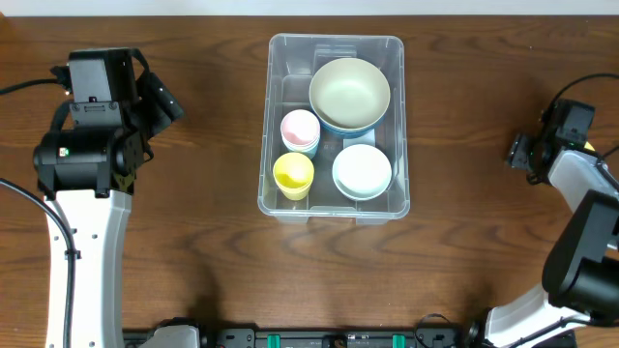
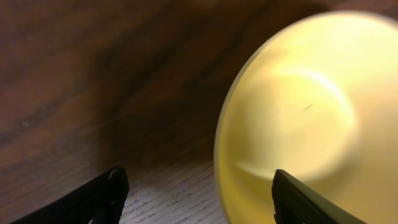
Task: Pack container
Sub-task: 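Lower the right gripper and close it on the yellow bowl's rim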
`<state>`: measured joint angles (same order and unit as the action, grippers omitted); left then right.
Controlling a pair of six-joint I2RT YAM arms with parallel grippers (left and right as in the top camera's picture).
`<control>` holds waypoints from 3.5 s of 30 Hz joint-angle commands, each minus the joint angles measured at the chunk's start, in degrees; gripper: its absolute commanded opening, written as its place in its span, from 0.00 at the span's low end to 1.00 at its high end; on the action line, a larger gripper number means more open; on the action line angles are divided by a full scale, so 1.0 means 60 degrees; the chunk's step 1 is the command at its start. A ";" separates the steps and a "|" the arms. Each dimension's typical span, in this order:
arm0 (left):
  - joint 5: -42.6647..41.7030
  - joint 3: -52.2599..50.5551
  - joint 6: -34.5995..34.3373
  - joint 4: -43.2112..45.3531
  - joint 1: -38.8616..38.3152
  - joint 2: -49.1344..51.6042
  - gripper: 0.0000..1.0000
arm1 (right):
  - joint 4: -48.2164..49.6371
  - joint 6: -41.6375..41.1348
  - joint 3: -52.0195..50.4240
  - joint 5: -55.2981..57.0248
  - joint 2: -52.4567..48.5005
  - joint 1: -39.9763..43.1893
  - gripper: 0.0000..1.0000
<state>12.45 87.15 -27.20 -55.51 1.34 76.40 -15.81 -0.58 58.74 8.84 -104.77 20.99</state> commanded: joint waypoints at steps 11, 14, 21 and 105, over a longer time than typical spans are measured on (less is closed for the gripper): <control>0.0149 0.0113 -0.0018 -0.0022 0.0033 0.0044 0.98 | -0.0040 -0.0186 -0.0004 -0.0579 -0.0200 0.0222 0.44; 0.0149 0.0113 -0.0018 -0.0022 0.0033 0.0044 0.98 | -0.0157 -0.0186 -0.0004 -0.1060 -0.0200 0.0222 0.34; 0.0149 0.0113 -0.0018 -0.0025 0.0033 0.0044 0.98 | -0.0302 -0.0430 0.0007 -0.1304 -0.0197 0.0127 0.22; 0.0149 0.0113 -0.0018 -0.0022 0.0033 0.0044 0.98 | -0.1326 -0.0616 0.0015 -0.0681 0.0707 -0.0444 0.31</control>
<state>12.45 87.15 -27.20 -55.53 1.34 76.40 -23.97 -3.46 58.74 4.03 -100.97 18.28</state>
